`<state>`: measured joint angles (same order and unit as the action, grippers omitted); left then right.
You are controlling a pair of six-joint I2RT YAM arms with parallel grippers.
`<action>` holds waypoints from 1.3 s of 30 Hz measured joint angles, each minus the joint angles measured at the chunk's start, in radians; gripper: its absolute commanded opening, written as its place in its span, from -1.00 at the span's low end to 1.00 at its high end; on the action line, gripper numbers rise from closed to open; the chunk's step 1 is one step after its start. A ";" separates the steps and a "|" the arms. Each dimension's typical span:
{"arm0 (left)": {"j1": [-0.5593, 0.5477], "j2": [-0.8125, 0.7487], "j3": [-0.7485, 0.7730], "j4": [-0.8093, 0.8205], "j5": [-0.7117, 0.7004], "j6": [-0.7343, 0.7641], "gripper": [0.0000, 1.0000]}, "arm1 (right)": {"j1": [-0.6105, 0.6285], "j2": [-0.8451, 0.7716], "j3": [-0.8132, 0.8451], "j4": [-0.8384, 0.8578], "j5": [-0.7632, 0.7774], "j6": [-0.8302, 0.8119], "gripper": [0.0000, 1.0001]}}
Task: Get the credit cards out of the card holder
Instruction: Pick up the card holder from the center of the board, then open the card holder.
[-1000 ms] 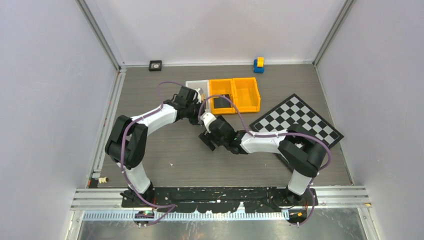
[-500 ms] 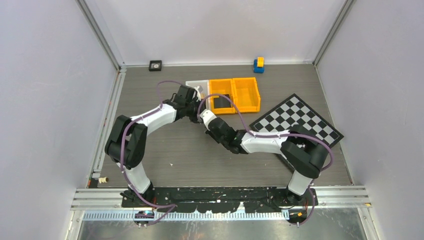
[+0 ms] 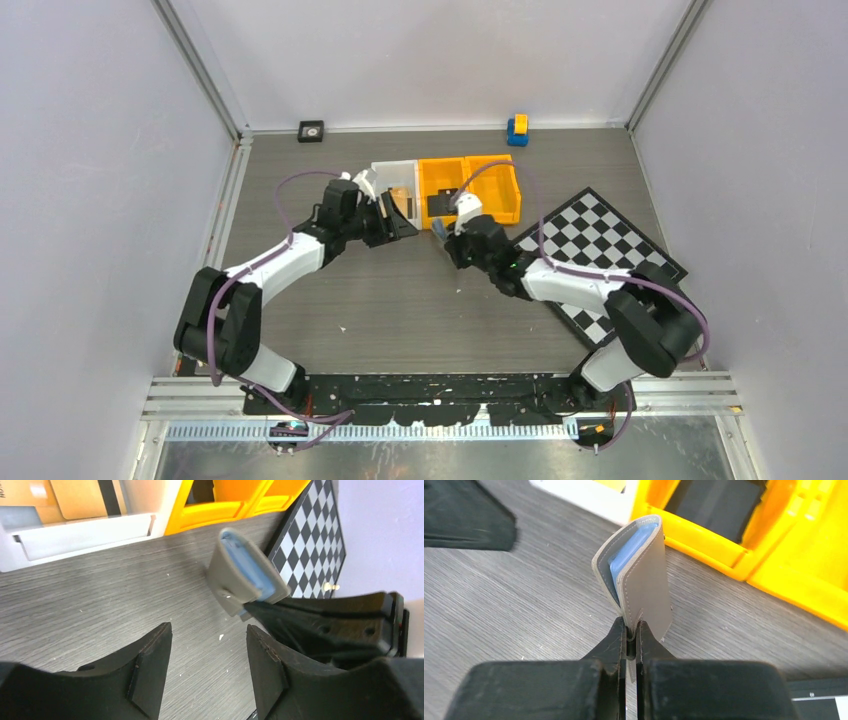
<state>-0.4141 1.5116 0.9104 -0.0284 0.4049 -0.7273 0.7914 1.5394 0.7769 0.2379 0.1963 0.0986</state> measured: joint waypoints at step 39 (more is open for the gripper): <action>0.031 0.031 -0.154 0.679 0.300 -0.313 -0.12 | -0.439 0.085 -0.203 1.014 -0.904 1.123 -0.99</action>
<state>-0.3836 1.5425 0.7563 0.6502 0.7048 -1.0405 0.3519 1.6241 0.5739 1.2522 -0.7078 1.2217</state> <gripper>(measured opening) 0.522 0.066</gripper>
